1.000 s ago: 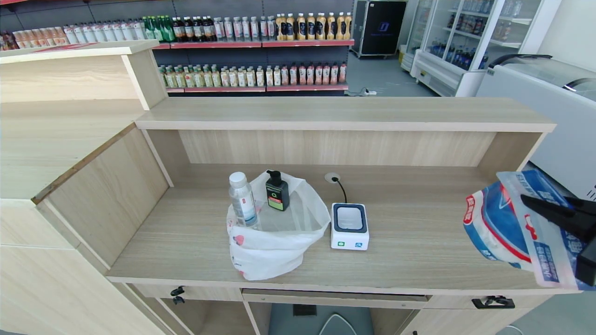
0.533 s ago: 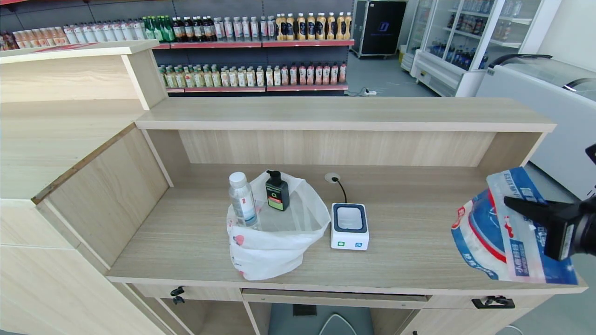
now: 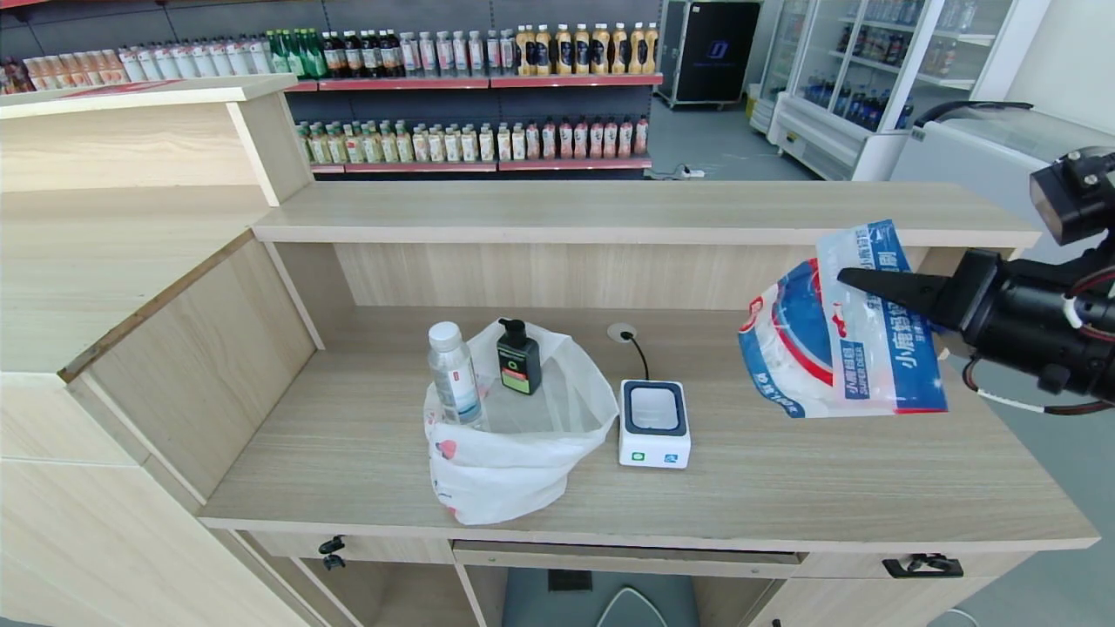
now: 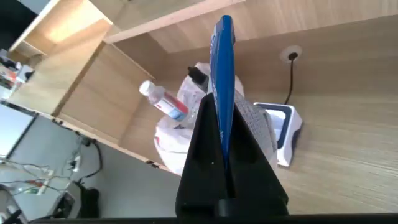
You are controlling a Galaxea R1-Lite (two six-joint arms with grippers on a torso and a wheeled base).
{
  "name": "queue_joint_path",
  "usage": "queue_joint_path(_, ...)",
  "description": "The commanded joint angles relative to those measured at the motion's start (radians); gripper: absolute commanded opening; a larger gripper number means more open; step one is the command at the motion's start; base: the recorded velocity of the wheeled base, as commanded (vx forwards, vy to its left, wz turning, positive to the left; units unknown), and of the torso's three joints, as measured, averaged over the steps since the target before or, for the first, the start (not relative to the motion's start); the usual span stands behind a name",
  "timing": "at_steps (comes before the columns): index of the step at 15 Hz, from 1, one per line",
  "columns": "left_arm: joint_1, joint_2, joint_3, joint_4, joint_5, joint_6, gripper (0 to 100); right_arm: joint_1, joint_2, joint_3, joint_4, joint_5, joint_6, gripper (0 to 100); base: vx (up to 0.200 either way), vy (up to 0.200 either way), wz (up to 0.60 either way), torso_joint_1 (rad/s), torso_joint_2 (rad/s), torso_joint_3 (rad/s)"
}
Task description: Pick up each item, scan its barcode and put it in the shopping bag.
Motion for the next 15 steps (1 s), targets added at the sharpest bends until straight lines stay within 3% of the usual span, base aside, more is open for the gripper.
queue_joint_path(1,0.000,0.000,0.000,0.000,0.000,0.000,100,-0.001,0.099,-0.040,-0.035,0.043,0.098,0,0.000,0.000,0.00,0.000,0.00,0.000)
queue_joint_path(5,0.000,0.000,0.000,-0.001,0.000,0.000,100,-0.062,0.193,-0.060,-0.099,0.207,0.356,0,0.000,0.000,0.00,0.000,0.00,0.000)
queue_joint_path(11,0.000,0.000,0.000,-0.001,0.000,0.000,100,-0.111,0.280,-0.067,-0.175,0.320,0.710,0,0.000,0.000,0.00,0.000,0.00,0.000)
queue_joint_path(15,0.000,0.000,0.000,0.000,0.000,0.000,100,-0.113,0.321,-0.057,-0.182,0.356,0.791,0,0.000,0.000,0.00,0.000,0.00,0.000)
